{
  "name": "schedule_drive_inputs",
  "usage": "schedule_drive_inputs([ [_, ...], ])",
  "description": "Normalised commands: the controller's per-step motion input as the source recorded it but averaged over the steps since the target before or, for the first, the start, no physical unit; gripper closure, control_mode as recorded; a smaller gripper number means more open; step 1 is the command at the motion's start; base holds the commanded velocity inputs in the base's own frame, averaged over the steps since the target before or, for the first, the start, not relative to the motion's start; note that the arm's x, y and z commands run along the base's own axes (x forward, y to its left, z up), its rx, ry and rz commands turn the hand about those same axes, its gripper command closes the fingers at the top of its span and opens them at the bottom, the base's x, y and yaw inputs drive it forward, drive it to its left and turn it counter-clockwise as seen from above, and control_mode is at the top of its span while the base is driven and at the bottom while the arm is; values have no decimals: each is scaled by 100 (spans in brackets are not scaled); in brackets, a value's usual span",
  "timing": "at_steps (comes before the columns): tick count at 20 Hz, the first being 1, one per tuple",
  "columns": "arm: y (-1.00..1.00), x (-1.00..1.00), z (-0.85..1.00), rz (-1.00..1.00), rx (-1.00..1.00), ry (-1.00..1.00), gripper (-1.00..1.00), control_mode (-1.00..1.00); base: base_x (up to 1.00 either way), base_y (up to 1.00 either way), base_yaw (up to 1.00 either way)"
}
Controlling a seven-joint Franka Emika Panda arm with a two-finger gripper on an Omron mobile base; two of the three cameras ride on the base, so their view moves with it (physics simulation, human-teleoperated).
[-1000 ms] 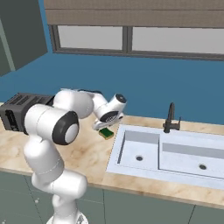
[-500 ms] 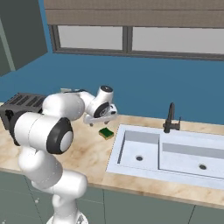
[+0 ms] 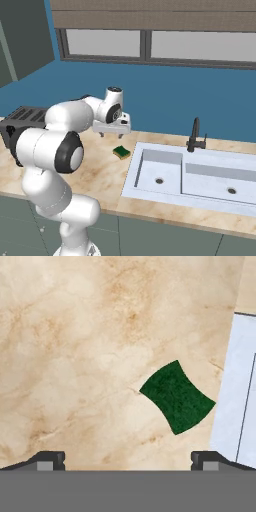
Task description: Locate and retrieve the dish brush and sponge from the cabinet. Place them next to the sink.
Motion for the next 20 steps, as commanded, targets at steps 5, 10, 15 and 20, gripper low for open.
schedule_drive_inputs([
  [5, 1, 0, 0, -36, -16, -1, -100, -100, 0, 0, 0],
  [10, 4, -6, -1, -8, -2, -1, -100, -100, 0, 0, 0],
  [15, 0, -61, 3, -9, 1, -9, -100, -100, 0, 0, 0],
  [20, 9, -79, 28, -15, 0, -18, -100, -100, 0, 0, 0],
])
